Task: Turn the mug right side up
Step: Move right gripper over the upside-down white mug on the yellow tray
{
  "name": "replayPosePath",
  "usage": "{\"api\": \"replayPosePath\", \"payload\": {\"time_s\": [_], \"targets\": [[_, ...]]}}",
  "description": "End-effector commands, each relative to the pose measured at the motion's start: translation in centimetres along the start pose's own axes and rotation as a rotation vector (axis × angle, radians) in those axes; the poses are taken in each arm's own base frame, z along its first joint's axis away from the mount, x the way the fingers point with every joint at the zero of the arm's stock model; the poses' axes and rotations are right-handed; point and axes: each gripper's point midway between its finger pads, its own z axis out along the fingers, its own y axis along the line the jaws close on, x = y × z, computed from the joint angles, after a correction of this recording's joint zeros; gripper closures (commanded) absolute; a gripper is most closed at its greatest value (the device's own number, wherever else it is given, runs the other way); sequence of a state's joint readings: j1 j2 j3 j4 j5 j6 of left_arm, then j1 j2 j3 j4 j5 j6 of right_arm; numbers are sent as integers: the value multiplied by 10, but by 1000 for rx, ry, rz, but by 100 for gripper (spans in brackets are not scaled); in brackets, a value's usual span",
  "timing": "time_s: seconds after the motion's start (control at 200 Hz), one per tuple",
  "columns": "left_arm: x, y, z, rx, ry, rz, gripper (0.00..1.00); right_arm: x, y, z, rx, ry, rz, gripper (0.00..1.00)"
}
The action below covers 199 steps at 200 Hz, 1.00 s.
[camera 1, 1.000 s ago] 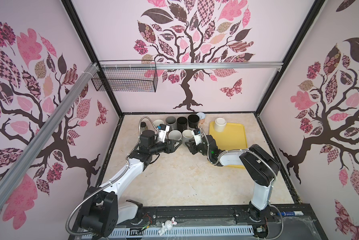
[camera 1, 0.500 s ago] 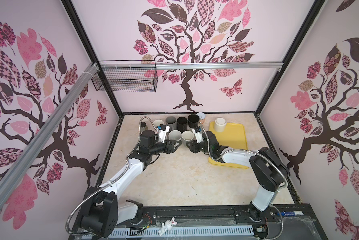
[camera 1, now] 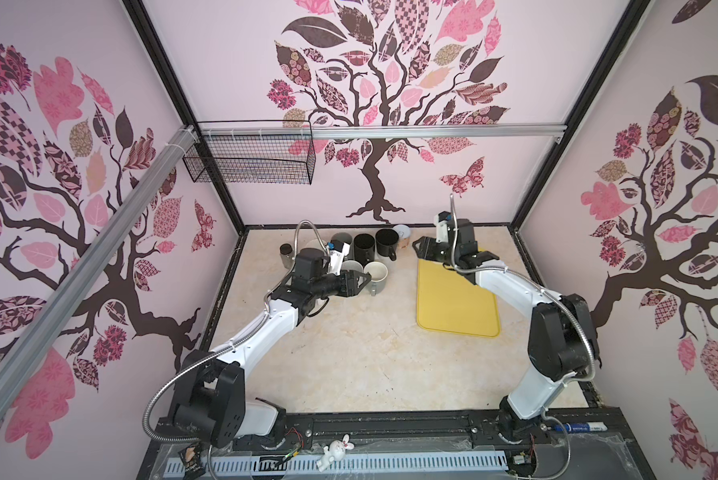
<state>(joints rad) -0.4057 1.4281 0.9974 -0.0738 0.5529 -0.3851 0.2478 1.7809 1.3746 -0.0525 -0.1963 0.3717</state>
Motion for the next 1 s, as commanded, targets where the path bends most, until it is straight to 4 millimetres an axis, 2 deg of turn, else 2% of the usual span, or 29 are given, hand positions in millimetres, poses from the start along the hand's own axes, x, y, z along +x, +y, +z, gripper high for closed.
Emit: {"api": "replayPosePath", "payload": {"time_s": [0.0,0.14,0.34,0.505,0.585,0.635,0.66,0.835,0.945,0.99], "targets": [[-22,-13,16,-1,-8,68,47,3,-39,20,105,92,40,38],[-33,-4,31,-27,2,83,47,-20,-65,41,149,72,56,36],[-45,-4,47,-5,9,78,47,-37,-99,78,219,73,28,34],[-43,1,53,-1,21,69,47,-38,-115,103,227,131,-5,33],[-40,5,53,-7,24,62,47,-30,-125,113,240,165,-3,32],[-38,7,53,-6,25,56,47,-16,-134,120,252,201,2,32],[-38,7,52,-6,26,53,47,-25,-131,120,246,182,-9,32],[-35,11,46,-10,33,44,47,-17,-136,123,249,211,-41,33],[-34,11,43,-10,30,43,47,-16,-128,117,218,227,-54,40],[-34,11,41,-9,28,44,47,-6,-128,114,211,249,-47,43]]}}
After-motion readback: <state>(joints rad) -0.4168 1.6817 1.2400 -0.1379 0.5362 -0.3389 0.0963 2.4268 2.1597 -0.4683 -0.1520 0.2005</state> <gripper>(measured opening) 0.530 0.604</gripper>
